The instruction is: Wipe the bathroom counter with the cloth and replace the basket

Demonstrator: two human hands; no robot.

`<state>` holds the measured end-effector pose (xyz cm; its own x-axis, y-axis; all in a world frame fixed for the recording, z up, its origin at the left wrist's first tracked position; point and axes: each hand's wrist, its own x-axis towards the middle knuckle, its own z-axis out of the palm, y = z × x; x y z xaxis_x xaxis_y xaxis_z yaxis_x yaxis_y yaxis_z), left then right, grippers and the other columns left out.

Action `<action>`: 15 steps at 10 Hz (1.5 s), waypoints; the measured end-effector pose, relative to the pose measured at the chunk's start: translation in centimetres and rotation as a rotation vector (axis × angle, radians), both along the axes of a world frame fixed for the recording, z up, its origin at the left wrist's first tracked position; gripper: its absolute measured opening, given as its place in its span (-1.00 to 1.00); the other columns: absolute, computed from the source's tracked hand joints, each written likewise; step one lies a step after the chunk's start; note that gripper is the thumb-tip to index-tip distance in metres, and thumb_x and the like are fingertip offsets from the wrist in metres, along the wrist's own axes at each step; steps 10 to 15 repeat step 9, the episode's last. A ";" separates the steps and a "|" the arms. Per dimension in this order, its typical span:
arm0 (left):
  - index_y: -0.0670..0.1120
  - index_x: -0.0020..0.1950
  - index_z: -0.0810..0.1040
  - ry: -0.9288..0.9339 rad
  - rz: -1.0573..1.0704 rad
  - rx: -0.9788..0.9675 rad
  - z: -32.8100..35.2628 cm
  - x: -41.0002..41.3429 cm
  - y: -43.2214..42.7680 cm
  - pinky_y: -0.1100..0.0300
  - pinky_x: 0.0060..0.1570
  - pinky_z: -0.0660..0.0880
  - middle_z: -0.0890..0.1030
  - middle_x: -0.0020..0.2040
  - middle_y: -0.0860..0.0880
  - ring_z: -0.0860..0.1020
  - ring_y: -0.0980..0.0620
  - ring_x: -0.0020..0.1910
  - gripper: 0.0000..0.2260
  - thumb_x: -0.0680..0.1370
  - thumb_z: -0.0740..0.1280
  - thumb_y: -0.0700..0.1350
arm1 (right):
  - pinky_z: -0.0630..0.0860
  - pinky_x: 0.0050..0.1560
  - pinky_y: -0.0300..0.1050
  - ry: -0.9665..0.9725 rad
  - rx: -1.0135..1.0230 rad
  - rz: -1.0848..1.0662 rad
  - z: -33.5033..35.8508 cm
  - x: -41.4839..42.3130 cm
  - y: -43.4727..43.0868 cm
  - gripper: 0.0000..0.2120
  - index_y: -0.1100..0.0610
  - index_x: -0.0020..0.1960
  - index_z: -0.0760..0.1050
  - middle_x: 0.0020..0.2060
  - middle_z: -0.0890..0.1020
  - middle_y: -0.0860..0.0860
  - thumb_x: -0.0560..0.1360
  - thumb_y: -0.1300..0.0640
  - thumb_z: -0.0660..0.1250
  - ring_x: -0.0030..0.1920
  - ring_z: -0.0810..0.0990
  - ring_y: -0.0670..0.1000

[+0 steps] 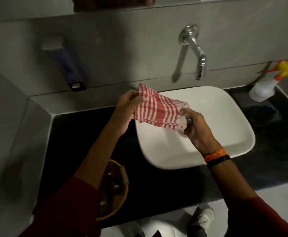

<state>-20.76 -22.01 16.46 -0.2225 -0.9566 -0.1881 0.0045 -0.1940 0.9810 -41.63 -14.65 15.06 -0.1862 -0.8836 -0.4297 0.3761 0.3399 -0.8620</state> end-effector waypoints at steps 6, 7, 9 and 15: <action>-0.03 0.00 0.50 -0.020 -0.029 0.314 -7.5 -49.0 2.9 0.02 0.01 0.56 0.61 0.02 -0.06 0.61 -0.10 0.01 -0.84 0.56 0.27 -0.30 | 0.63 0.08 0.01 0.057 0.128 -0.323 -5.8 -45.0 2.6 -0.68 0.23 0.30 0.53 0.17 0.66 0.23 0.55 0.26 0.32 0.12 0.68 0.16; 0.05 -0.04 0.48 -0.068 0.045 0.277 -9.0 -52.1 2.6 0.05 -0.18 0.62 0.61 -0.05 0.03 0.62 0.04 -0.10 -0.81 0.56 0.29 -0.26 | 0.63 -0.19 -0.18 0.230 0.099 -0.213 -7.3 -48.4 0.4 -0.88 0.05 0.00 0.56 -0.03 0.68 0.10 0.54 0.26 0.36 -0.05 0.71 0.02; -0.08 0.53 0.24 -0.282 0.071 0.245 -13.4 -54.4 2.7 -0.21 0.37 0.45 0.45 0.43 -0.23 0.48 -0.24 0.37 -0.42 0.55 0.34 -0.32 | 0.45 0.35 0.09 0.838 0.343 0.101 -12.6 -53.0 -2.2 -0.52 0.22 0.39 0.44 0.33 0.56 0.24 0.51 0.14 0.42 0.37 0.49 0.26; -0.08 0.53 0.24 -0.282 0.071 0.245 -13.4 -54.4 2.7 -0.21 0.37 0.45 0.45 0.43 -0.23 0.48 -0.24 0.37 -0.42 0.55 0.34 -0.32 | 0.45 0.35 0.09 0.838 0.343 0.101 -12.6 -53.0 -2.2 -0.52 0.22 0.39 0.44 0.33 0.56 0.24 0.51 0.14 0.42 0.37 0.49 0.26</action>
